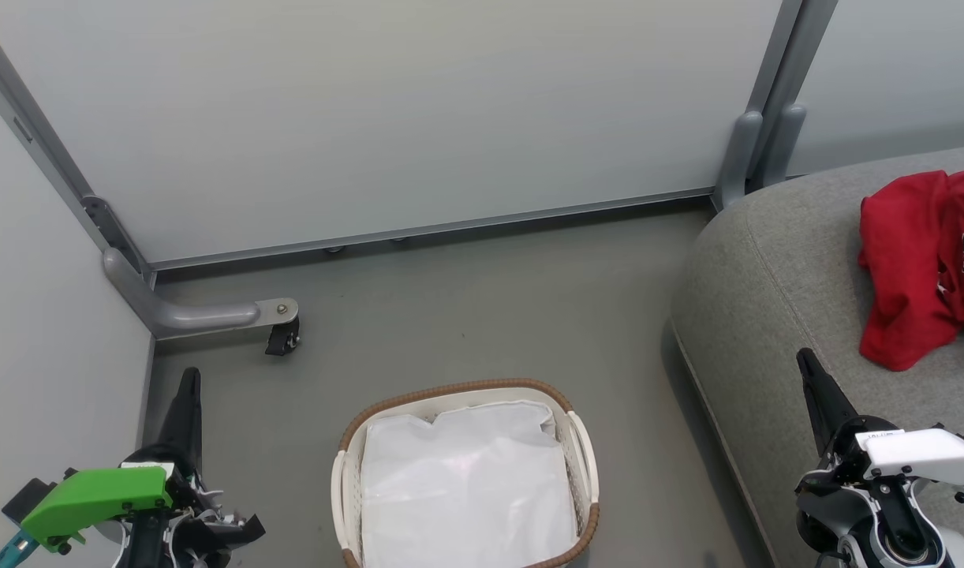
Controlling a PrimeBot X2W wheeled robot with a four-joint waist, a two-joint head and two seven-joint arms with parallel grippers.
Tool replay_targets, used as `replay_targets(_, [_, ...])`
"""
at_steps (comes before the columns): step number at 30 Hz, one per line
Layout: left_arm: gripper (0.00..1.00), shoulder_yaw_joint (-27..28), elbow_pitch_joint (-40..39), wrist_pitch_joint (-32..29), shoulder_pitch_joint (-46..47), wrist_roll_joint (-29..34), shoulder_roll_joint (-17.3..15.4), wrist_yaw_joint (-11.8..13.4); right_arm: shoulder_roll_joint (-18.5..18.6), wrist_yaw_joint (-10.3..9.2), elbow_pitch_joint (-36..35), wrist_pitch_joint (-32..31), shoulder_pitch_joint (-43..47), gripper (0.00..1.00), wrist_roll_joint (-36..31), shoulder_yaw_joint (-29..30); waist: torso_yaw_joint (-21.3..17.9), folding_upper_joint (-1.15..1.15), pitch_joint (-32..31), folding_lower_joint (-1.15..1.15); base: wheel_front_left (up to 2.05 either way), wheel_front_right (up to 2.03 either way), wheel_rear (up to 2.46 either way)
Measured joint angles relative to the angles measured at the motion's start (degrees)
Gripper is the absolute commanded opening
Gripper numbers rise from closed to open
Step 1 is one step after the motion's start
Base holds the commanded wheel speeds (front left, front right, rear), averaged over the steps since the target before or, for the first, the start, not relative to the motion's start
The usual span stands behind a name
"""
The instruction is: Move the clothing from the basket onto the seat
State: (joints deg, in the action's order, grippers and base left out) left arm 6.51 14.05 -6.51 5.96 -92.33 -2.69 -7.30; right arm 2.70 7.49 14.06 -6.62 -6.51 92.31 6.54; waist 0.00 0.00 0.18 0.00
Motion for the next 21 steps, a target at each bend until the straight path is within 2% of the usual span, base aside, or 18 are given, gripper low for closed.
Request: replay_targets(21, [0.0, 0.0, 0.0, 0.0, 0.0, 0.0, 0.0, 0.0, 0.0, 0.0, 0.0, 0.0, 0.0, 0.0, 0.01, 0.0, 0.0, 0.0, 0.0, 0.0, 0.0, 0.0, 0.0])
